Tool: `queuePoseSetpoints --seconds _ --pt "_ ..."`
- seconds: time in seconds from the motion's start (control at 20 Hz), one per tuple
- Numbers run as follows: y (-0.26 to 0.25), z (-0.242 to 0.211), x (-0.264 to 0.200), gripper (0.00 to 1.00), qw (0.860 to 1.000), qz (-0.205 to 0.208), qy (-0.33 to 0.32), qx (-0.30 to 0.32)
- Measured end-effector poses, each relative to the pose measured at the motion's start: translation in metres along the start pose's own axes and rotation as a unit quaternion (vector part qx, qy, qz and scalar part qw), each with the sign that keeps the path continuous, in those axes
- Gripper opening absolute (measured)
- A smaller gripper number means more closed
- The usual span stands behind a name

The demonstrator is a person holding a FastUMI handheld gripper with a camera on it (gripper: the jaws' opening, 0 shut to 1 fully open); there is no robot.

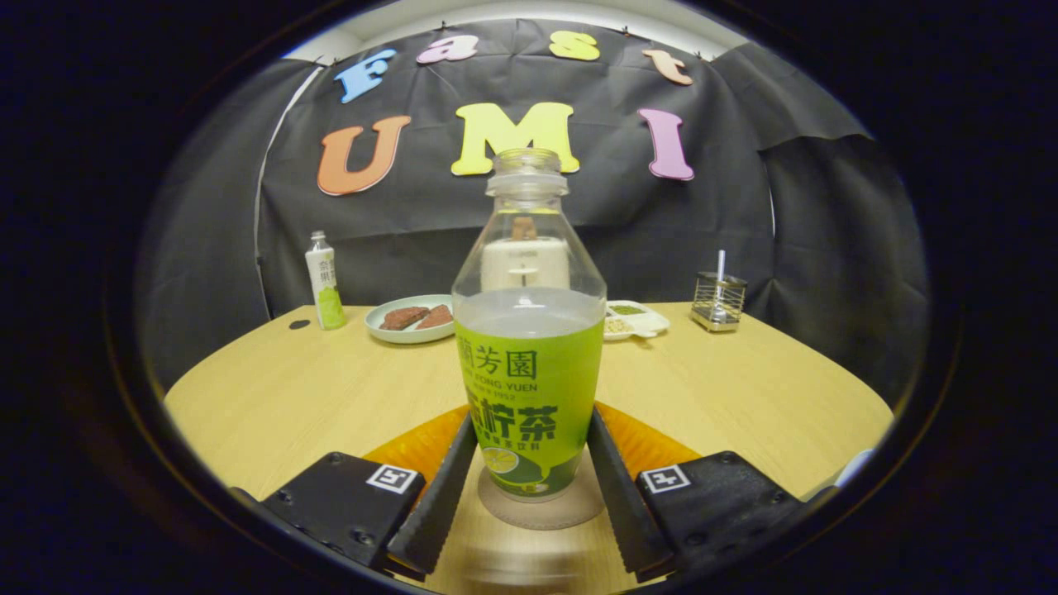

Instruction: Take the bottle from table, then pour the juice into the cup, finally place the bottle on the coaster

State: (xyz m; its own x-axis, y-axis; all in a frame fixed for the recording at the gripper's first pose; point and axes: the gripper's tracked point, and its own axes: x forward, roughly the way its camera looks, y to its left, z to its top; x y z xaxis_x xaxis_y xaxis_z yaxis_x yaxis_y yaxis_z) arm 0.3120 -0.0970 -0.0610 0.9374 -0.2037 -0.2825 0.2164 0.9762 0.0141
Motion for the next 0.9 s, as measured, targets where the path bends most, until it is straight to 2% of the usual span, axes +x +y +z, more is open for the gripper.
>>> queuePoseSetpoints --seconds 0.3,0.65,0.9 --pt "-0.002 -0.003 -0.003 1.0 1.0 -0.012 0.016 -0.01" --pt "-0.002 0.009 -0.033 1.0 1.0 -0.009 -0.002 -0.013" --pt "0.003 0.018 -0.077 1.0 1.0 -0.007 -0.02 -0.017"
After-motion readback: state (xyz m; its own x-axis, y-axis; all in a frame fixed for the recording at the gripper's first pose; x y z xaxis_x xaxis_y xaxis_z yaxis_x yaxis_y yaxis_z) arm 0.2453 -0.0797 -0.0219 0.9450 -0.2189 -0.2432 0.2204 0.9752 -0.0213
